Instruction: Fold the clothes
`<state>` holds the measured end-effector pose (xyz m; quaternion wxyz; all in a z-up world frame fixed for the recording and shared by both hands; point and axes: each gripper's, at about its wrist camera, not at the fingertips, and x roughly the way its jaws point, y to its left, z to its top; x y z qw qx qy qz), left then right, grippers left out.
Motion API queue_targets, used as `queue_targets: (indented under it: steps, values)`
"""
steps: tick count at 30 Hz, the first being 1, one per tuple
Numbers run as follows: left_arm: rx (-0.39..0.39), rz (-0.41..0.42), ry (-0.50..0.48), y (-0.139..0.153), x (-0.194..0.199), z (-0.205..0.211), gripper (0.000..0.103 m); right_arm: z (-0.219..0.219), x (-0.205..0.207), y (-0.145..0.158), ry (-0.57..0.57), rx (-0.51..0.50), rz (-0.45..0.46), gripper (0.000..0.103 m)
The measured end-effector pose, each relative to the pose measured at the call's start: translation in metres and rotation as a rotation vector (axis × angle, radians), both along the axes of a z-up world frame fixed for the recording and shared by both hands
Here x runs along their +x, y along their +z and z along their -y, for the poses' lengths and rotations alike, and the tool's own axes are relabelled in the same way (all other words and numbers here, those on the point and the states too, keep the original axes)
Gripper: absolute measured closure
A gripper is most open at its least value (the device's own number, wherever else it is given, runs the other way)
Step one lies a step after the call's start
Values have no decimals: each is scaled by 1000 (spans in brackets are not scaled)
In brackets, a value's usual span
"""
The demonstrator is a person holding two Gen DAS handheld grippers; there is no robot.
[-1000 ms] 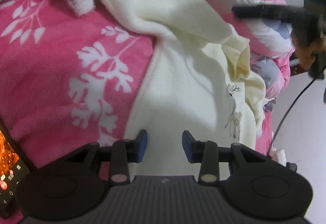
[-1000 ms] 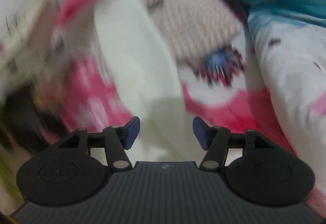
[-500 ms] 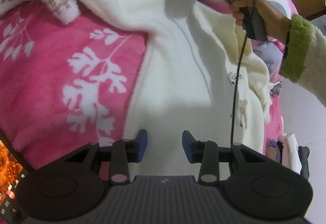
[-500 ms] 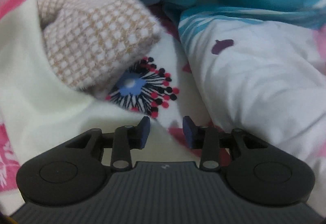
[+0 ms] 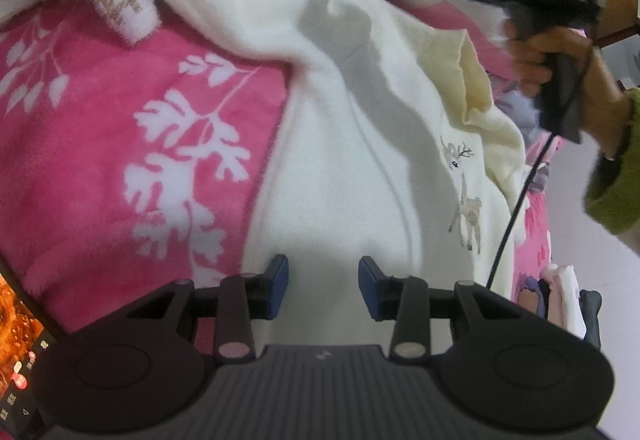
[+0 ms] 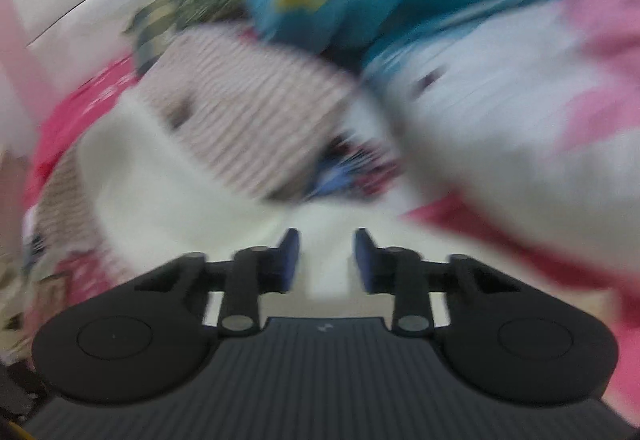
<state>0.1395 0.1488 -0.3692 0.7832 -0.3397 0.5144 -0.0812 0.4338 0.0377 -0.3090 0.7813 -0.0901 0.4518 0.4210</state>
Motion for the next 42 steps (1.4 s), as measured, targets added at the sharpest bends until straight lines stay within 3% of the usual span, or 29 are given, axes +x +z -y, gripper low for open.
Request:
queue_targets:
  steps: [4, 6, 10, 15, 19, 23, 28, 31, 35, 39, 42]
  values:
    - [0, 9, -5, -1, -1, -1, 63, -30, 15, -54, -47, -51, -88, 83]
    - [4, 13, -12, -1, -1, -1, 63, -33, 30, -66, -137, 15, -102, 84]
    - [-1, 18, -17, -1, -2, -3, 63, -22, 40, -58, -309, 144, -90, 81]
    - [-20, 11, -24, -4, 1, -5, 63, 22, 10, -22, -373, 141, -103, 80]
    - [-15, 4, -29, -4, 3, -5, 63, 61, -29, 0, -340, 36, -91, 79]
    - [14, 0, -19, -2, 2, -2, 65, 69, -56, -1, -203, -5, -106, 76]
    - [65, -37, 34, 0, 7, 1, 80, 51, -77, -12, -2, 10, -95, 74]
    - [96, -65, 65, -3, 9, 2, 91, 47, -86, -12, 37, -1, -94, 74]
    - [157, -87, 87, 0, 9, 8, 98, 77, -93, -5, -59, -1, -107, 74]
    - [211, -73, 93, 9, 8, 14, 97, 137, -82, -9, -298, -129, -60, 74]
    - [270, -38, 97, 21, 6, 19, 90, 172, -68, -13, -370, -146, -40, 74]
